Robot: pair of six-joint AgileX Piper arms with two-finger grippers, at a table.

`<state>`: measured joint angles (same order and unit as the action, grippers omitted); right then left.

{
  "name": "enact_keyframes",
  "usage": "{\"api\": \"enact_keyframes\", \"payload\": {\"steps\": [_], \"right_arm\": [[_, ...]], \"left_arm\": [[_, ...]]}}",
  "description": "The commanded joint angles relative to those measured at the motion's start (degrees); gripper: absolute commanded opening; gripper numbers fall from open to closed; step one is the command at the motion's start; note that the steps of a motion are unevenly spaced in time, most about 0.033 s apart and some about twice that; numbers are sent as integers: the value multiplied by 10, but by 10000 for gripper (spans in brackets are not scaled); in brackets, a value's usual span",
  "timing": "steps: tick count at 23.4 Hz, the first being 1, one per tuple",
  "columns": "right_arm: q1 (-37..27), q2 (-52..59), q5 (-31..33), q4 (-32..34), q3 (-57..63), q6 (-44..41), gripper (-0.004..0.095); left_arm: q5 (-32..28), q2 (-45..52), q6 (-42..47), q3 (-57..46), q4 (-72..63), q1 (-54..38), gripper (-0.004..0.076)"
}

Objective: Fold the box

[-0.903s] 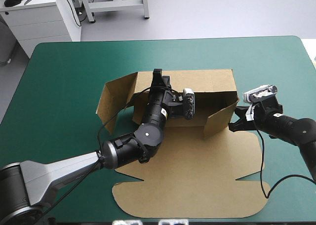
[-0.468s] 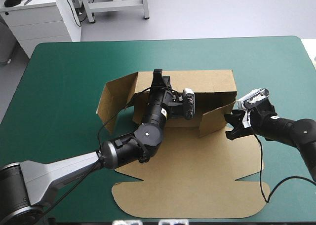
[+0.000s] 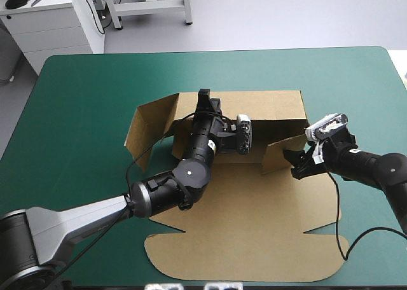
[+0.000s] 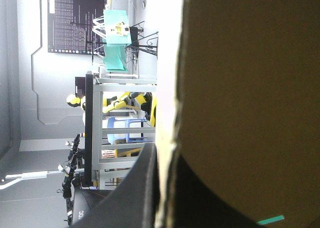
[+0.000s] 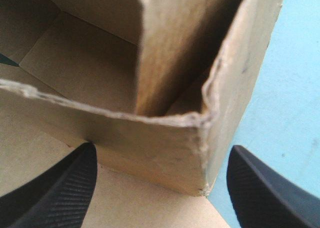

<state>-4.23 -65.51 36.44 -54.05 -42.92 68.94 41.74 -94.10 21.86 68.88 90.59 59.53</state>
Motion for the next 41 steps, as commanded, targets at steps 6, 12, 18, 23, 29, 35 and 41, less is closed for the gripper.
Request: {"api": "enact_keyframes", "payload": {"steps": [6, 12, 18, 23, 29, 35, 41], "right_arm": [[-2, 12, -30, -33, -9, -16, 678], [-2, 12, -53, -68, -5, 9, 678], [10, 15, -78, -143, 38, 62, 678], [110, 7, -229, -142, 47, 62, 678], [149, -16, -337, -155, 47, 62, 678], [149, -17, -358, -157, 47, 88, 674], [148, -20, -358, -159, 44, 116, 674]], "left_arm": [[7, 31, 11, 15, 32, 3, -8], [-2, 31, 10, 15, 30, 3, -8], [-15, 31, 10, 15, 22, 3, -8], [-17, 31, 10, 15, 22, 3, -8], [-17, 27, 8, 15, 22, 3, -8], [-17, 11, 6, 15, 22, 3, -8], [-17, 1, 6, 15, 41, 3, -8]]}}
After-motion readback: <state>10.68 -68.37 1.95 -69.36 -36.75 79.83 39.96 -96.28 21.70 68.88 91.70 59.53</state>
